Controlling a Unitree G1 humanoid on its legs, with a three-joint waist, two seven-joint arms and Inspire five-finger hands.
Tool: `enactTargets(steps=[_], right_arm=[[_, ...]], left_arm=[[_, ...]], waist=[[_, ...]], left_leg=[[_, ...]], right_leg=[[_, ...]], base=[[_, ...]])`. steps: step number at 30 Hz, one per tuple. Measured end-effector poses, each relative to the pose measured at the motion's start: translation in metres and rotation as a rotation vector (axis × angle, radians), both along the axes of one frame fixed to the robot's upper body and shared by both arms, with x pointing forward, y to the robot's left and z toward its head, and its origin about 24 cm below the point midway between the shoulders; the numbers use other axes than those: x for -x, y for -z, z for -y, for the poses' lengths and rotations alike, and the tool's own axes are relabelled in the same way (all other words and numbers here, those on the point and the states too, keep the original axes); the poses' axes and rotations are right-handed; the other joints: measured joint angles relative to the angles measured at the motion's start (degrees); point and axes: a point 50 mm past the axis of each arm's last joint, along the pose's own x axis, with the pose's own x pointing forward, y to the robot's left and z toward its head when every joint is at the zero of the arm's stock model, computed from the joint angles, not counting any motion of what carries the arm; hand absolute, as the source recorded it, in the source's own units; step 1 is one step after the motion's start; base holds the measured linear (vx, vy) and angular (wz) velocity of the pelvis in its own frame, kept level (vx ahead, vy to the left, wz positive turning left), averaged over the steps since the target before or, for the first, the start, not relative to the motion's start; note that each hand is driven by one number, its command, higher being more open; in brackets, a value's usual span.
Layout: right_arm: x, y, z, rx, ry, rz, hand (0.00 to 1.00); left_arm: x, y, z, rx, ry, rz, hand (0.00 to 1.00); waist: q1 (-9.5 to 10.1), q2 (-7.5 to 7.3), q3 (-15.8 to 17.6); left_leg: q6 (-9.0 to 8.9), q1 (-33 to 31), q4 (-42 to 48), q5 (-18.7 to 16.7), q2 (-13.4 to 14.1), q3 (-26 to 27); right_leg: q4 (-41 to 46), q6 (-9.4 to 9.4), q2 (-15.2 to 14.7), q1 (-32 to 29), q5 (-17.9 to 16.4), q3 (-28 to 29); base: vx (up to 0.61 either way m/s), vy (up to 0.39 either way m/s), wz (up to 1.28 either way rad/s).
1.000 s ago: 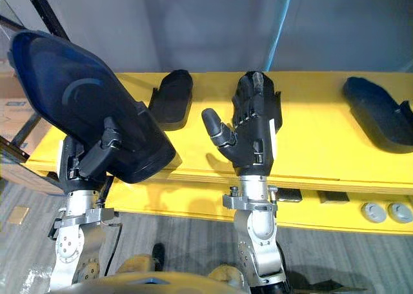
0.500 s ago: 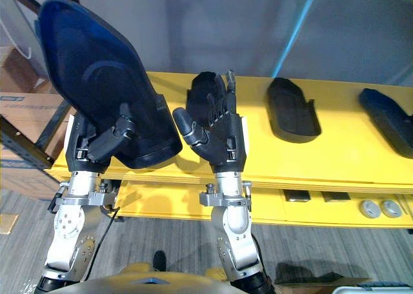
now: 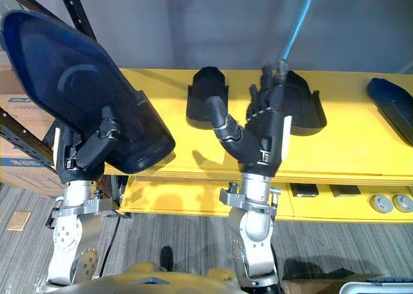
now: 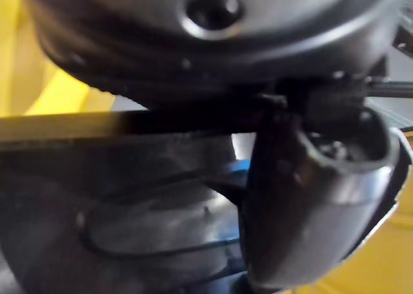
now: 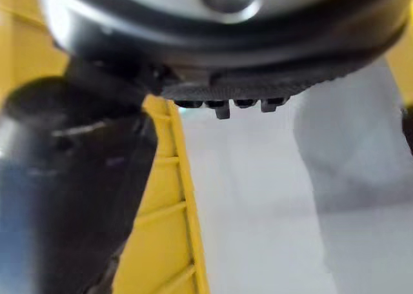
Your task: Walk over and take three plastic housings, then place them on the shelf
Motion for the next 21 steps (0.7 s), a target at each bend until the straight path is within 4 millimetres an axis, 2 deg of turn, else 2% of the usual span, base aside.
enactTargets(steps=[1, 2, 4, 6, 7, 9, 11, 12, 13, 14, 16, 17, 18, 19, 21], right_arm=[[0.007, 0.005, 0.018, 0.005, 0.138, -0.027, 1.0], [0.011, 0.008, 0.028, 0.004, 0.208, -0.041, 1.0], [0.029, 0.016, 0.063, -0.013, 0.424, -0.087, 1.0], [0.039, 0.03, 0.083, -0.048, 0.498, -0.156, 1.0], [0.042, 0.044, 0.088, -0.083, 0.498, -0.23, 1.0], [0.052, 0.068, 0.09, -0.11, 0.491, -0.361, 1.0], [0.064, 0.112, 0.09, -0.136, 0.466, -0.603, 1.0], [0.071, 0.14, 0.087, -0.186, 0.433, -0.752, 1.0], [0.073, 0.148, 0.085, -0.197, 0.424, -0.794, 1.0], [0.094, 0.195, 0.075, -0.294, 0.375, -1.047, 1.0], [0.107, 0.215, 0.068, -0.339, 0.365, -1.165, 1.0], [0.123, 0.232, 0.059, -0.381, 0.359, -1.271, 1.0], [0.136, 0.245, 0.051, -0.419, 0.34, -1.368, 1.0], [0.146, 0.253, 0.046, -0.444, 0.317, -1.439, 1.0], [0.154, 0.261, 0.049, -0.517, 0.305, -1.49, 1.0]], left_arm=[[0.0, 0.0, 0.0, 0.002, -0.001, 0.001, 0.0], [0.0, 0.0, 0.0, 0.002, 0.0, 0.0, 0.0], [0.002, 0.003, -0.002, 0.006, -0.01, -0.014, 0.0], [0.006, 0.008, -0.008, 0.02, -0.049, -0.045, 0.0], [0.008, 0.01, -0.012, 0.025, -0.077, -0.058, 0.0], [0.009, 0.011, -0.013, 0.026, -0.089, -0.066, 0.0], [0.01, 0.012, -0.014, 0.017, -0.094, -0.071, 0.0], [0.01, 0.011, -0.014, 0.002, -0.095, -0.071, 0.0], [0.01, 0.011, -0.014, -0.001, -0.095, -0.07, 0.0], [0.01, 0.011, -0.016, -0.032, -0.102, -0.071, 0.0], [0.011, 0.01, -0.019, -0.069, -0.12, -0.074, 0.0], [0.01, 0.01, -0.024, -0.108, -0.136, -0.084, 0.0], [0.008, 0.009, -0.028, -0.142, -0.142, -0.099, 0.0], [0.007, 0.009, -0.03, -0.168, -0.141, -0.109, 0.0], [0.0, 0.004, -0.033, -0.233, -0.136, -0.116, 0.0]], waist=[[-0.34, -0.52, 0.0], [-0.51, -0.7, 0.2], [-1.13, -0.71, 0.4], [-1.82, -0.57, 0.4], [-2.22, -1.27, 0.4], [-3.18, -1.91, 0.1], [-3.32, -2.02, 0.1], [-3.23, -1.86, 0.1], [-3.17, -1.78, 0.0], [-2.79, -0.93, -0.7], [-2.52, -0.05, -1.3], [-2.43, 0.76, -1.8], [-2.36, 1.09, -1.9], [-2.35, 1.22, -2.0], [-2.09, 1.36, -2.4]], left_leg=[[-0.27, -0.7, 1.6, -0.9, 2.2, 5.3], [-0.32, -1.1, 2.9, -1.3, 3.2, 7.9], [0.4, -3.3, 8.3, -3.3, 5.8, 12.7], [0.28, -2.7, 10.3, -5.2, 6.1, 14.0], [0.31, -1.0, 8.9, -5.3, 4.9, 15.1], [0.78, 0.3, 6.9, -4.8, 3.1, 15.6], [1.0, 1.8, 4.5, -4.6, 1.4, 16.2], [1.32, 2.6, 3.5, -4.4, 0.8, 16.6], [1.34, 2.8, 3.2, -4.3, 0.6, 16.6], [1.54, 4.1, 0.6, -3.4, -0.5, 17.0], [1.79, 4.5, -0.9, -2.7, -0.9, 17.0], [2.07, 5.1, -2.2, -1.8, -0.9, 16.9], [2.18, 5.9, -3.5, -0.9, -0.9, 16.6], [2.1, 6.4, -4.4, -0.4, -0.8, 16.2], [1.7, 7.1, -6.4, 0.5, -0.9, 15.8]], right_leg=[[-0.1, 0.0, -0.2, 0.0, 0.1, -0.5], [-0.1, 0.0, -0.3, 0.0, 0.1, -0.8], [-0.1, -0.09, -0.7, 0.1, 0.0, -1.3], [0.4, 0.05, -1.1, 0.6, -0.5, 0.4], [1.3, 0.24, -2.1, 0.5, -1.3, 1.6], [1.3, 1.02, -3.6, 0.7, -1.7, 1.7], [1.8, 1.51, -5.0, 0.7, -2.0, 1.6], [1.8, 1.62, -5.5, 0.7, -2.0, 1.5], [1.8, 1.64, -5.6, 0.7, -2.0, 1.4], [1.7, 2.27, -6.1, 0.8, -1.6, 1.1], [1.5, 3.23, -6.2, 1.0, -1.0, 0.6], [1.0, 4.21, -6.1, 1.2, -0.1, -0.6], [0.6, 4.26, -6.1, 1.7, 0.6, -1.5], [0.6, 4.08, -5.8, 2.0, 1.0, -2.0], [0.2, 4.16, -5.6, 2.3, 1.7, -2.4]], base=[[0.04, -0.019, 0.23], [0.04, -0.014, 0.28], [0.05, 0.064, 0.08], [0.06, 0.149, -0.4], [0.05, 0.152, -0.48], [0.04, 0.118, -0.14], [0.03, 0.128, -0.06], [0.0, 0.084, -0.07], [0.02, 0.103, -0.09], [0.02, 0.07, -0.05], [0.04, 0.04, 0.01], [0.06, 0.013, 0.06], [0.04, 0.0, 0.09], [0.02, -0.014, 0.06], [-0.03, -0.021, 0.12]])
